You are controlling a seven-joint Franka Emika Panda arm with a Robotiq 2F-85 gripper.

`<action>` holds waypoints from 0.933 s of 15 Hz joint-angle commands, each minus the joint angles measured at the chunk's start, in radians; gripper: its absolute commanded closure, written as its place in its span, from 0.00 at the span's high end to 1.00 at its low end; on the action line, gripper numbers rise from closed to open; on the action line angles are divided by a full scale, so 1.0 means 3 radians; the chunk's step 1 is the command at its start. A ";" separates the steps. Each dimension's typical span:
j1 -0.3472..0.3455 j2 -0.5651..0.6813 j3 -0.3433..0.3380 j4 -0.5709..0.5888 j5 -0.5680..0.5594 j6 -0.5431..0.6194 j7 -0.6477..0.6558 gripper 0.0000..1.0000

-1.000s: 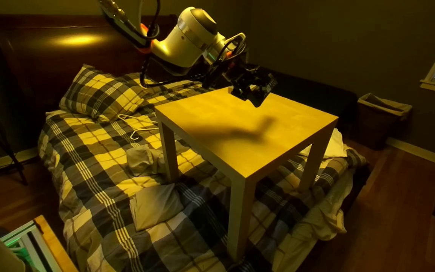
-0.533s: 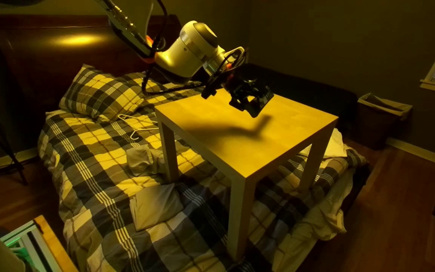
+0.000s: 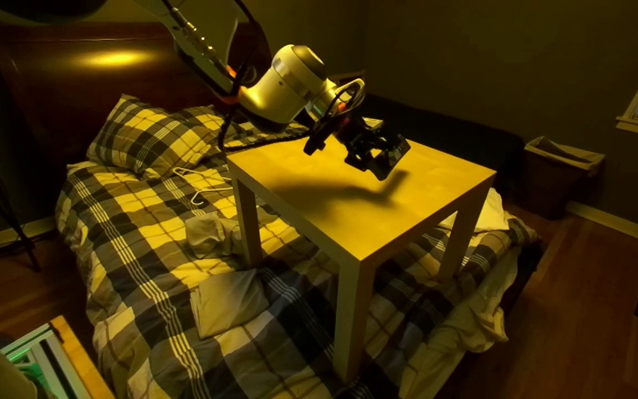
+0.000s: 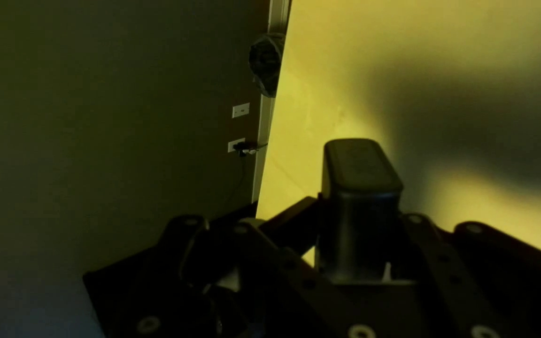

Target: Flip the remote control over

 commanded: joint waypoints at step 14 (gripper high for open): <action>-0.0040 0.0263 0.0086 0.0241 -0.0394 -0.0421 0.0243 0.43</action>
